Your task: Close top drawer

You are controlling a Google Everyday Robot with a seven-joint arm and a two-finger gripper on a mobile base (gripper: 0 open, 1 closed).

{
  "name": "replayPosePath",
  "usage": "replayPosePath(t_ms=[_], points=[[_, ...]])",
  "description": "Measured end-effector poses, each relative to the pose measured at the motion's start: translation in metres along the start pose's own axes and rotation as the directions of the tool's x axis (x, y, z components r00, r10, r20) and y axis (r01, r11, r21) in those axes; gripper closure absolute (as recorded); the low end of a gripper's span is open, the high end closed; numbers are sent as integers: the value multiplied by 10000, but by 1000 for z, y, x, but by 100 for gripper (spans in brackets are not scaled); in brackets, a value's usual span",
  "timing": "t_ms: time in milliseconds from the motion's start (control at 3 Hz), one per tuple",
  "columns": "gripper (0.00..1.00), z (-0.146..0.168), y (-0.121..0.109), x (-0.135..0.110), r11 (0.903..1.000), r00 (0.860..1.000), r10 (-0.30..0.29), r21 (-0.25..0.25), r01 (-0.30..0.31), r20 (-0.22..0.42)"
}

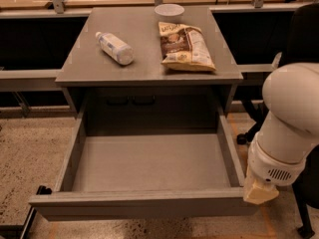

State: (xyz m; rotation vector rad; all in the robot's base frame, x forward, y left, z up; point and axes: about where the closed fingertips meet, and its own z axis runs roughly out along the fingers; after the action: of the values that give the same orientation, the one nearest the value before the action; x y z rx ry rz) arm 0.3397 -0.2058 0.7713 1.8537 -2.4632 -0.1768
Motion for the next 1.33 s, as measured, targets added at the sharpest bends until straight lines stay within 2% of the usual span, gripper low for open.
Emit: replayPosePath(t_ms=[333,667,1000,1333], points=[[100,47,6,14,9950,9992,342,-936,-360,-207],[100,112,-11,18,9792,9993,377,-1993,-373,-17],[100,112,-11,18,9793,9993,378,-1991,-373,-17],[100,113,-25,11,9846,9986,516,-1678,-493,95]])
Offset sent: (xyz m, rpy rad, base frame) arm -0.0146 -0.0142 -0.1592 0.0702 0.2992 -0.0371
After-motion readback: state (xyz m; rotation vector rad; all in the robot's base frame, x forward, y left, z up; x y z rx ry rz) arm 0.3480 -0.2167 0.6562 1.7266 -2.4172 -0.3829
